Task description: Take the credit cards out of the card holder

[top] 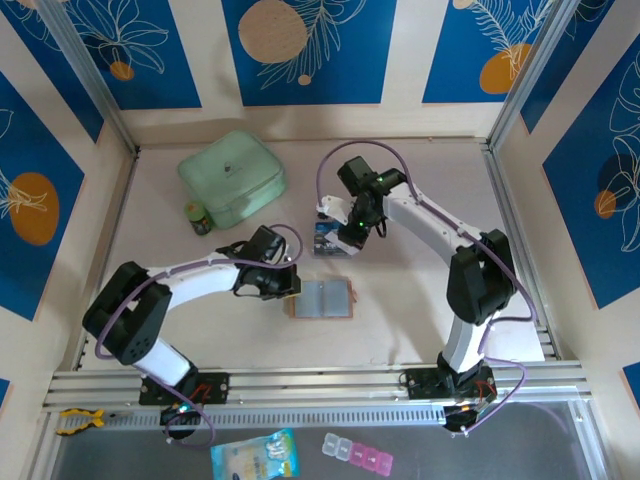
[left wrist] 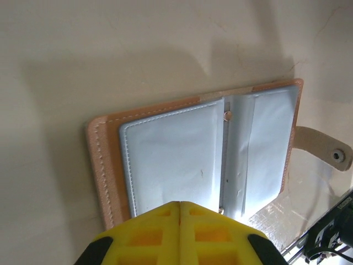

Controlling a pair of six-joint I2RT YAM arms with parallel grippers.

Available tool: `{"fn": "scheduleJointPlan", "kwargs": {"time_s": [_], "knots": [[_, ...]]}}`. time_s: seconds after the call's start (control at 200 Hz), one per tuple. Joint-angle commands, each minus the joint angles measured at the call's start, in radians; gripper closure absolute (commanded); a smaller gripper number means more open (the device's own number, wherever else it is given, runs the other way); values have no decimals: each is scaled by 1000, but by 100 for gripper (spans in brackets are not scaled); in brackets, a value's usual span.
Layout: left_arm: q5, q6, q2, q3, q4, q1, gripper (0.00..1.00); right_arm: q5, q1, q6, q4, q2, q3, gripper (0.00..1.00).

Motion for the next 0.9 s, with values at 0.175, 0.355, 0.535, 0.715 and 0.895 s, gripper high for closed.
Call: {"fn": "scheduleJointPlan", "kwargs": {"time_s": [0.175, 0.355, 0.535, 0.715, 0.895], "knots": [[-49, 30, -120, -36, -74, 60, 93, 25, -35, -209, -134, 169, 281, 100], [-56, 30, -163, -52, -101, 79, 94, 18, -52, -250, -184, 275, 451, 100], [-60, 25, -186, -60, -119, 84, 94, 6, -69, -281, -199, 354, 558, 100], [-63, 30, -186, -62, -132, 92, 94, 0, -79, -306, -204, 408, 592, 100], [-63, 34, -179, -58, -139, 98, 93, 10, -92, -289, -192, 425, 581, 90]]}}
